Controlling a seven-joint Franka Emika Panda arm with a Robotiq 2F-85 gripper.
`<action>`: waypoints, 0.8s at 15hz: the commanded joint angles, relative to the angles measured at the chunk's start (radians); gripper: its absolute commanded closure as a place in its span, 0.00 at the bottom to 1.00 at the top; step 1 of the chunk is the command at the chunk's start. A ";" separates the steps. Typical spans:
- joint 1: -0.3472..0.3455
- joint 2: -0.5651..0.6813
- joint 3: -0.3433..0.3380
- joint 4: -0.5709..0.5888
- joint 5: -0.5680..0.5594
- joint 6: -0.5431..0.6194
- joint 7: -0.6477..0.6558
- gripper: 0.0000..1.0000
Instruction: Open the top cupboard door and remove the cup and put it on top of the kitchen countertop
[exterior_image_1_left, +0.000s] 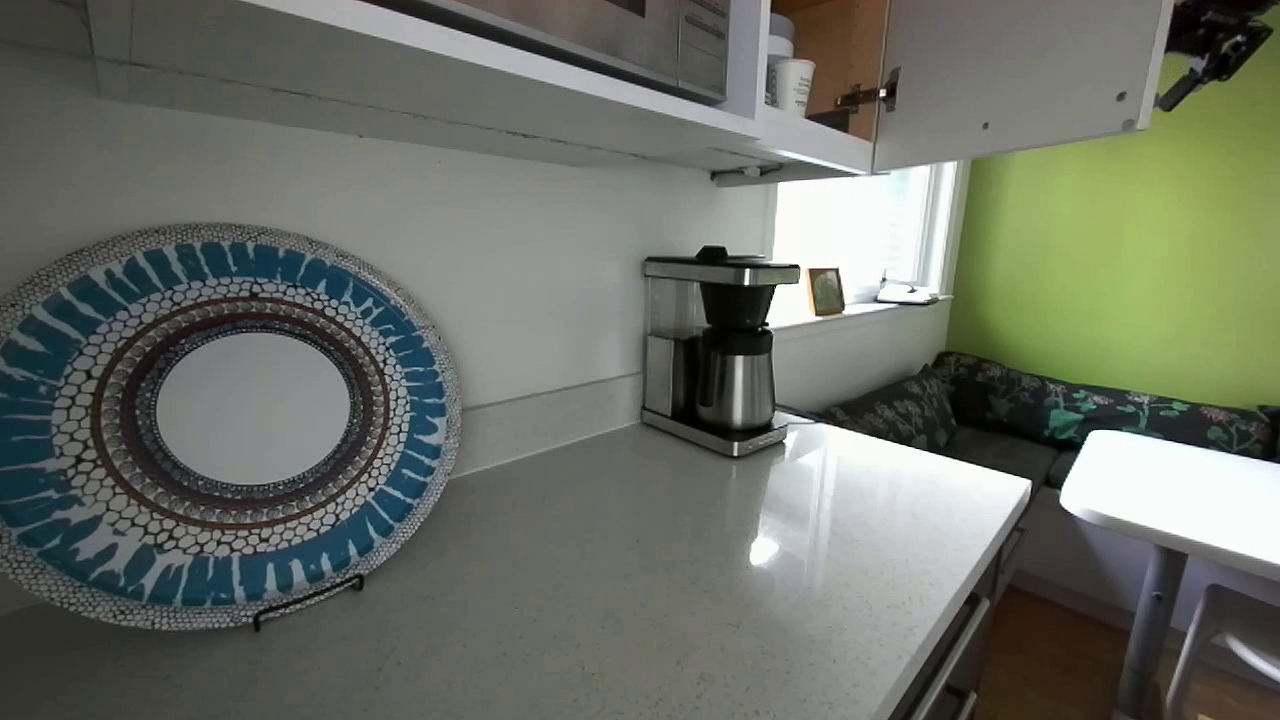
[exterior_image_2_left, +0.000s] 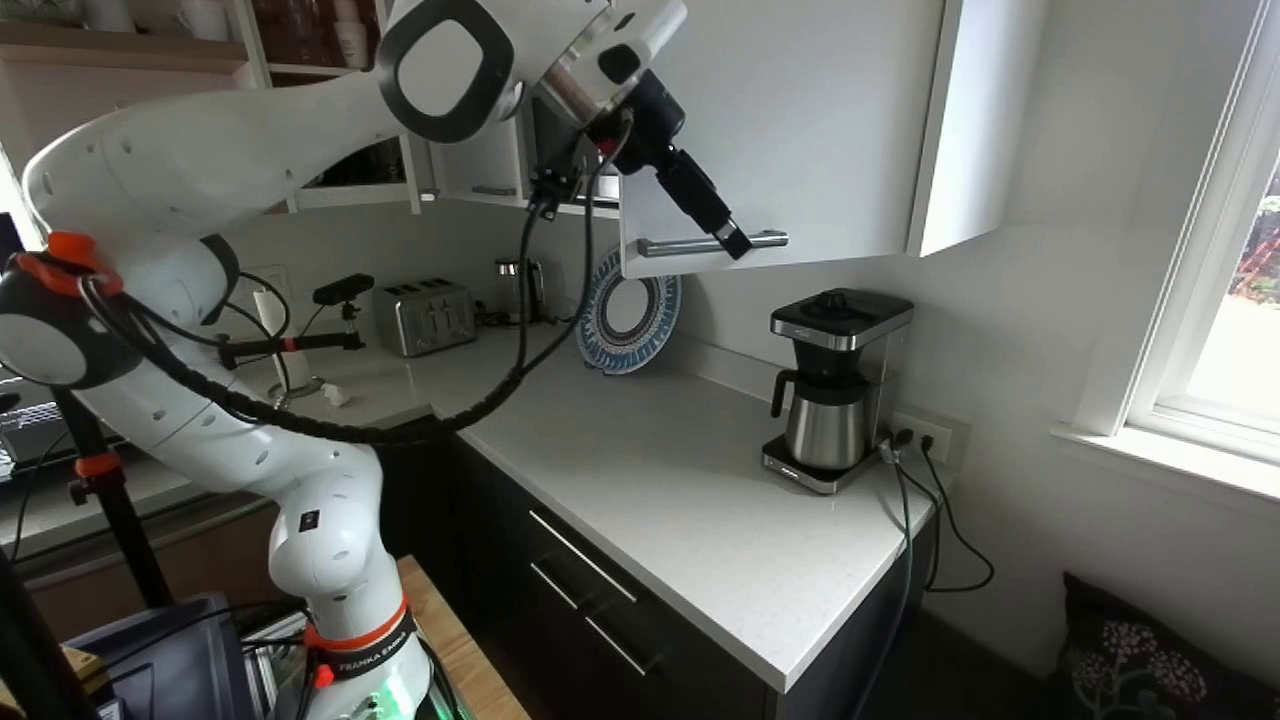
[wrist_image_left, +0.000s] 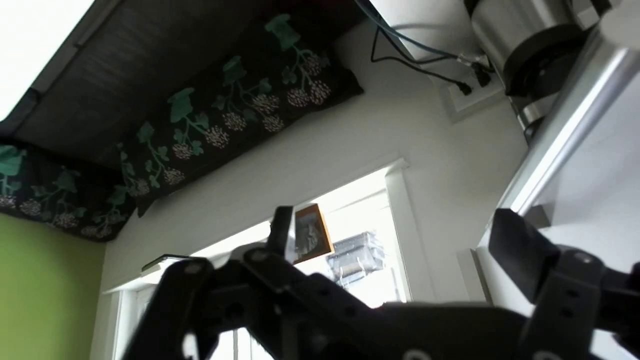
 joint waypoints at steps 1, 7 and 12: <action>-0.033 -0.082 0.058 -0.019 -0.108 -0.139 -0.003 0.00; -0.022 -0.180 0.112 -0.018 -0.255 -0.407 -0.026 0.00; 0.025 -0.244 0.161 -0.031 -0.290 -0.554 -0.022 0.00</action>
